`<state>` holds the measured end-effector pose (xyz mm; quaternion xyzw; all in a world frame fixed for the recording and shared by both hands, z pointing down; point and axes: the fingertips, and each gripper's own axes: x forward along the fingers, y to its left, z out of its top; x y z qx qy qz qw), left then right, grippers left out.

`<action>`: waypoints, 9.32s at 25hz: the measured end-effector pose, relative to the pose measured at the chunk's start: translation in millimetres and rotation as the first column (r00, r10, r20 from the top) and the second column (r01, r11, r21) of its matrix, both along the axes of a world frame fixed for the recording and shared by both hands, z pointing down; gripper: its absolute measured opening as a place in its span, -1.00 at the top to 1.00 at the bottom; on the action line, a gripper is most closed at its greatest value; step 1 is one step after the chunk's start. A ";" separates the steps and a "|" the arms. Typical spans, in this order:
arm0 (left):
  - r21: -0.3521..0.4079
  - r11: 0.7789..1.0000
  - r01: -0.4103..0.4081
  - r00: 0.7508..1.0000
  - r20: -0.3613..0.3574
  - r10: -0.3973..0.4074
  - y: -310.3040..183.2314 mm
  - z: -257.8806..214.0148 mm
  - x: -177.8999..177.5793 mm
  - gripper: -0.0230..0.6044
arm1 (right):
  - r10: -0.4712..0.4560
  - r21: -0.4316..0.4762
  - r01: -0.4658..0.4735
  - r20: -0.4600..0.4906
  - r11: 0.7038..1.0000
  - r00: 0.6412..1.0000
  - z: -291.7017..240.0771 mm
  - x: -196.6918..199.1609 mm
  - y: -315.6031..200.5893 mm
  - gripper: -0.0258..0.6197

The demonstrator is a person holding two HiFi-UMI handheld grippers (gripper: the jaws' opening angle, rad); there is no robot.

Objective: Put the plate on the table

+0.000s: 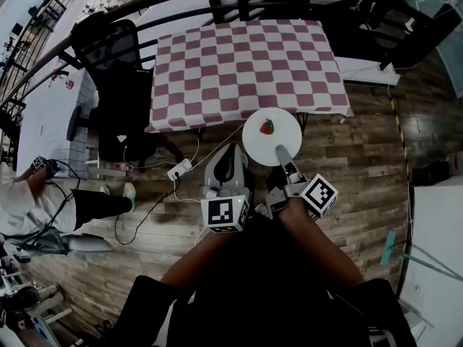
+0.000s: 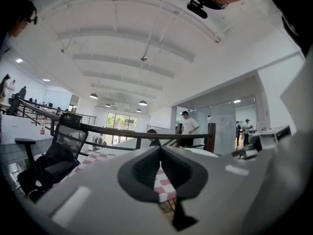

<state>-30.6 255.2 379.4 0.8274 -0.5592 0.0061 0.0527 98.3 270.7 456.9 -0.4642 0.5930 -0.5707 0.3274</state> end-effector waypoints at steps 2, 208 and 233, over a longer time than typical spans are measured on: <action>0.004 1.000 0.003 1.000 0.002 -0.003 -7.2 -0.7 -1.0 0.90 | 0.007 0.009 -0.007 0.011 1.000 1.000 -2.4 1.9 -8.8 0.86; -0.065 0.984 -0.163 0.986 -0.038 0.161 -402.4 36.4 10.0 0.90 | -0.028 0.130 0.258 -0.848 0.957 0.529 -15.0 -45.0 -413.4 0.93; -0.071 0.979 -0.193 0.981 -0.024 0.191 -411.9 39.6 7.4 0.90 | 0.010 0.131 0.282 -0.920 0.950 0.392 -22.3 -62.8 -417.6 0.93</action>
